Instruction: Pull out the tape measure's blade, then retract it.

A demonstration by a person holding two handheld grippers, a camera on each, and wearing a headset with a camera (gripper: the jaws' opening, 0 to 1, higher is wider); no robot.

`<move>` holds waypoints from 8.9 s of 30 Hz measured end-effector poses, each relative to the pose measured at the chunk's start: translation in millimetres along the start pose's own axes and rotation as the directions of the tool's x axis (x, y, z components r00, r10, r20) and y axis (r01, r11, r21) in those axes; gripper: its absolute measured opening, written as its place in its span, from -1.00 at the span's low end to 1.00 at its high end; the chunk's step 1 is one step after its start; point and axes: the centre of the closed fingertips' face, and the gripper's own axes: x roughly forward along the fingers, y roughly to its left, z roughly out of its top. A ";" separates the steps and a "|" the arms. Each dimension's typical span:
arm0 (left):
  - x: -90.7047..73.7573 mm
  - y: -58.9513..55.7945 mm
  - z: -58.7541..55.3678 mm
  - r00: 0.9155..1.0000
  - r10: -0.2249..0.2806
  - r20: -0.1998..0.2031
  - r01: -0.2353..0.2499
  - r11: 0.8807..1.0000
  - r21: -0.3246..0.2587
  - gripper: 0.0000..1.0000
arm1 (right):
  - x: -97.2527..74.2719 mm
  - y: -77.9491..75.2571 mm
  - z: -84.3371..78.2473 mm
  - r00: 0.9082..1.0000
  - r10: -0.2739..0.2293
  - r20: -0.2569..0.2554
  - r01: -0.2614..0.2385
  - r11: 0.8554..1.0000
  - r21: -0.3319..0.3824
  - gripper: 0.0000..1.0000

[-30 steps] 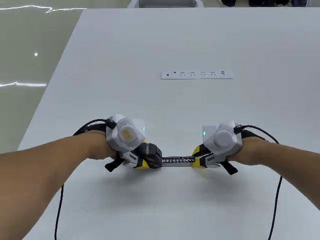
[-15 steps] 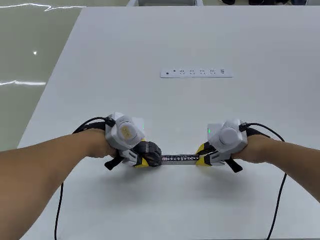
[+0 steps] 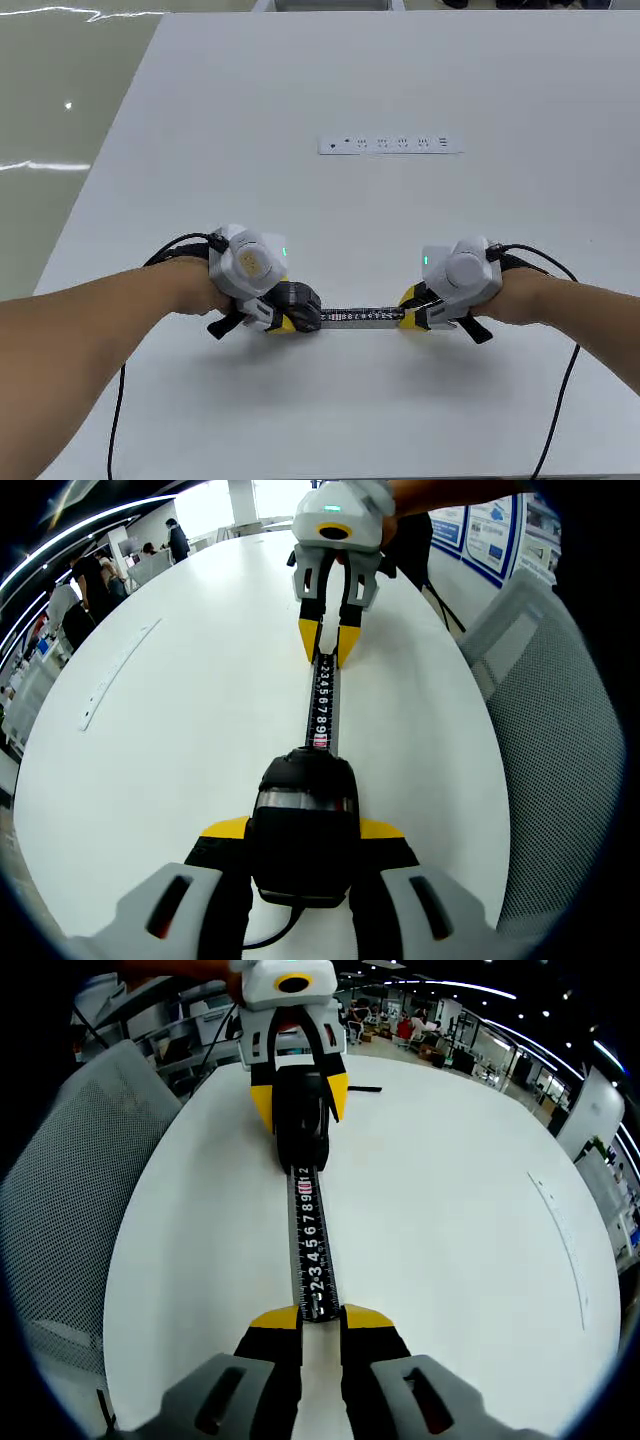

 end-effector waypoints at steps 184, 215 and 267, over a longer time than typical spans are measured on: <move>0.3 -0.1 0.7 1.000 0.008 0.016 -0.008 0.999 -0.036 -0.33 | -66.8 -10.7 -87.3 0.992 -0.022 -0.122 0.029 0.998 0.052 -0.74; 1.4 0.3 -0.5 1.000 0.009 0.020 -0.009 0.999 -0.033 -0.33 | -66.5 -10.3 -84.7 0.989 -0.072 -0.132 0.077 0.997 0.030 -0.68; -27.7 9.2 -26.2 0.978 0.169 0.120 -0.126 0.944 -0.306 0.19 | -92.8 -12.9 -86.8 0.902 -0.431 0.023 0.345 0.753 0.560 1.00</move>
